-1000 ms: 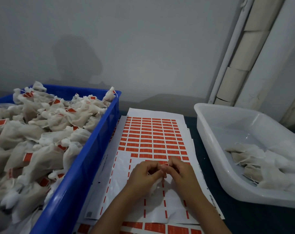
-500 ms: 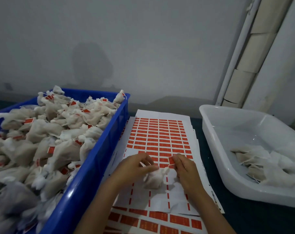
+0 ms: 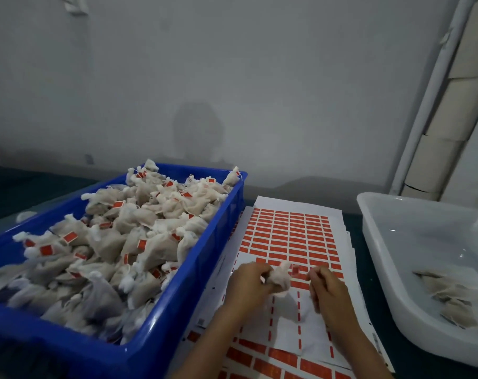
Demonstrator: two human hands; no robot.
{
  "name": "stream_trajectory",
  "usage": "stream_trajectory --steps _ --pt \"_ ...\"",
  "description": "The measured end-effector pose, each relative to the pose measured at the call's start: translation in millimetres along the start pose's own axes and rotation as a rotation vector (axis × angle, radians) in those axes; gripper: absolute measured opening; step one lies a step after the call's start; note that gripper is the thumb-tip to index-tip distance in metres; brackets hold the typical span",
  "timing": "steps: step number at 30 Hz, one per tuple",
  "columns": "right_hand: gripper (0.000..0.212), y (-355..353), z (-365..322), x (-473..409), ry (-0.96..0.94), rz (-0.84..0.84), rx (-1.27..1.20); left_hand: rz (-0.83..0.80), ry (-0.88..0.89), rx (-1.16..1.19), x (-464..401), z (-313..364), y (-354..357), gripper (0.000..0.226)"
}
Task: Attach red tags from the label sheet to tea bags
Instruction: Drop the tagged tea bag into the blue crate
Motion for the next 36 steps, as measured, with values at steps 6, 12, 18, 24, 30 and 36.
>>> stream_trajectory --steps 6,12,18,24,30,36 --pt "0.016 3.5 -0.1 1.4 0.023 -0.036 0.064 0.488 -0.127 0.109 -31.6 11.8 -90.4 0.01" --pt "0.016 2.1 -3.3 2.0 0.052 -0.021 0.065 0.557 -0.429 -0.094 -69.1 -17.1 -157.8 0.029" --pt "0.014 3.0 -1.8 1.1 0.076 -0.015 0.062 0.434 -0.627 -0.135 -83.0 -71.5 -161.8 0.033" --pt "0.013 4.7 2.5 -2.7 0.083 -0.029 0.086 0.411 -0.776 -0.293 -78.0 -101.8 -178.9 0.046" --pt "0.013 6.6 8.3 -4.0 0.08 -0.038 0.126 0.301 -0.774 -0.354 -77.2 -124.4 -175.3 0.048" --pt "0.013 7.2 7.6 -3.8 0.086 -0.042 0.137 0.654 -0.777 -0.199 -59.6 -104.9 -194.3 0.082"
Point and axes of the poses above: each hand's wrist, its own x-axis away from the middle knuckle, its own y-axis out of the palm, z = x × y, the point moved 6 cm from there along -x, towards the middle knuckle, and after that the axes turned 8 degrees about -x, right-handed, at the moved point
